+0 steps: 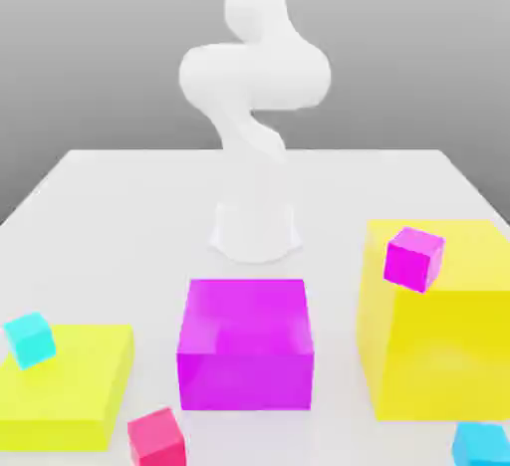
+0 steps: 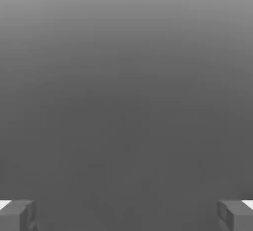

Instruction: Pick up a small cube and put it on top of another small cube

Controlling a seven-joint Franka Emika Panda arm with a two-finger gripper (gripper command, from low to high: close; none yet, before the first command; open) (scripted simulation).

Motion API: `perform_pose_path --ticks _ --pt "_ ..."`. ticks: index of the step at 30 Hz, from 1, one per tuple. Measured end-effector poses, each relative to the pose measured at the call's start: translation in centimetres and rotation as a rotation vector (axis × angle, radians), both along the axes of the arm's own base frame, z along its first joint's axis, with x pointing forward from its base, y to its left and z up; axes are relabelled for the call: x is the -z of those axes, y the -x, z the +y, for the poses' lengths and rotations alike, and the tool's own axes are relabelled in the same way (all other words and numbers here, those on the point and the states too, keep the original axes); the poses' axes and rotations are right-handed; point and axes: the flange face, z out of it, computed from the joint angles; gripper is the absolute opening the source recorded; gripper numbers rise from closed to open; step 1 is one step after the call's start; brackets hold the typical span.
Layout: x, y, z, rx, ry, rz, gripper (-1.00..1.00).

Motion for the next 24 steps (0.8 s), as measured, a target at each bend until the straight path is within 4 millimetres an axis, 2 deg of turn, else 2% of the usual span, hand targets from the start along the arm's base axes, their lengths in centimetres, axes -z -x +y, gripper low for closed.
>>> perform_pose_path --ticks 6,12,18,20,24 --pt "9.4 -6.9 -2.2 0.211 -0.066 0.155 0.00" --pt "19.8 -11.2 -5.2 0.412 -0.140 0.297 0.00" --pt "30.8 -12.8 -8.4 0.617 -0.229 0.432 0.00" --pt "34.4 -12.7 -9.5 0.688 -0.262 0.476 0.00" --pt "41.6 -12.1 -10.3 0.810 -0.330 0.566 0.00"
